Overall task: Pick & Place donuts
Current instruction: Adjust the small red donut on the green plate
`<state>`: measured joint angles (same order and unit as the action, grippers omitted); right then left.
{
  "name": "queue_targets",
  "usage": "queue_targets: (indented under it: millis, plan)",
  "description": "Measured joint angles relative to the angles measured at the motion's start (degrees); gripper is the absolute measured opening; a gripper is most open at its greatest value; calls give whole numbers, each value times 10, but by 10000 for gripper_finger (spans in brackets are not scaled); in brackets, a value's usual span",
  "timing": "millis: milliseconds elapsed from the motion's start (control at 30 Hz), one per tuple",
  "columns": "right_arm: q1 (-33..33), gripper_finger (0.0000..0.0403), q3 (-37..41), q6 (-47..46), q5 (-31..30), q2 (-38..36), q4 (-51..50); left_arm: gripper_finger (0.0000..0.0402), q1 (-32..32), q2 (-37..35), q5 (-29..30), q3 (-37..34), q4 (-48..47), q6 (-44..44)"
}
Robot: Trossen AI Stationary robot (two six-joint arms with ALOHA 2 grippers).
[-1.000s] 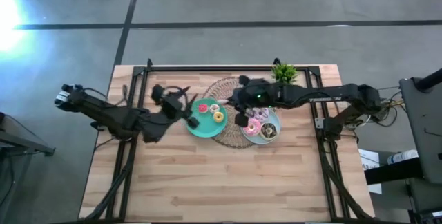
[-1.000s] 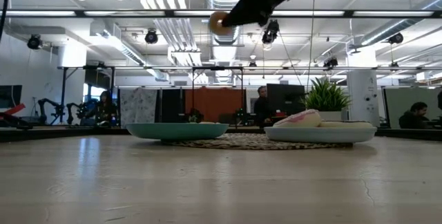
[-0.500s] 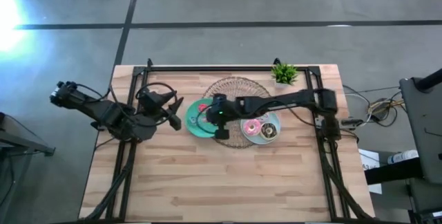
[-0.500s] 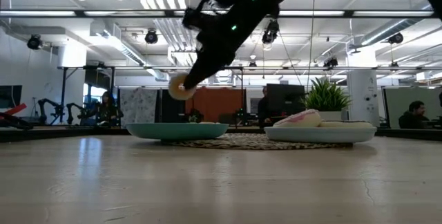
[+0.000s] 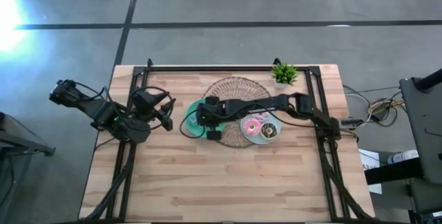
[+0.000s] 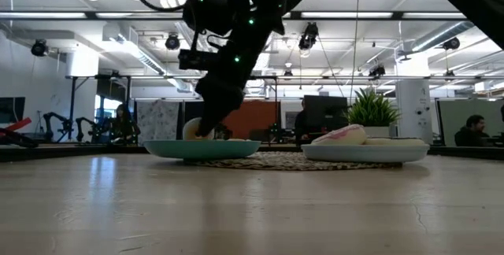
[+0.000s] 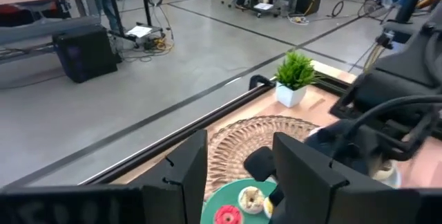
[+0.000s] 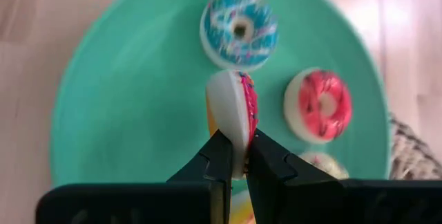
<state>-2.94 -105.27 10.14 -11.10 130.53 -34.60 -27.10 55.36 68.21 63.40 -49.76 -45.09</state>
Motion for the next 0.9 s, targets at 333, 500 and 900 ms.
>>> queue_targets:
  millis: [333,500,900]
  plan:
    - [-1,22,-31,-7,-33,16,-45,140,-5,-41,9,-25,-29,-22]
    - [2,22,-25,-10,-21,17,-62,140,-10,-59,9,-48,-28,-35]
    - [7,102,-31,-11,43,17,-72,140,-16,-70,23,-75,-25,-61]
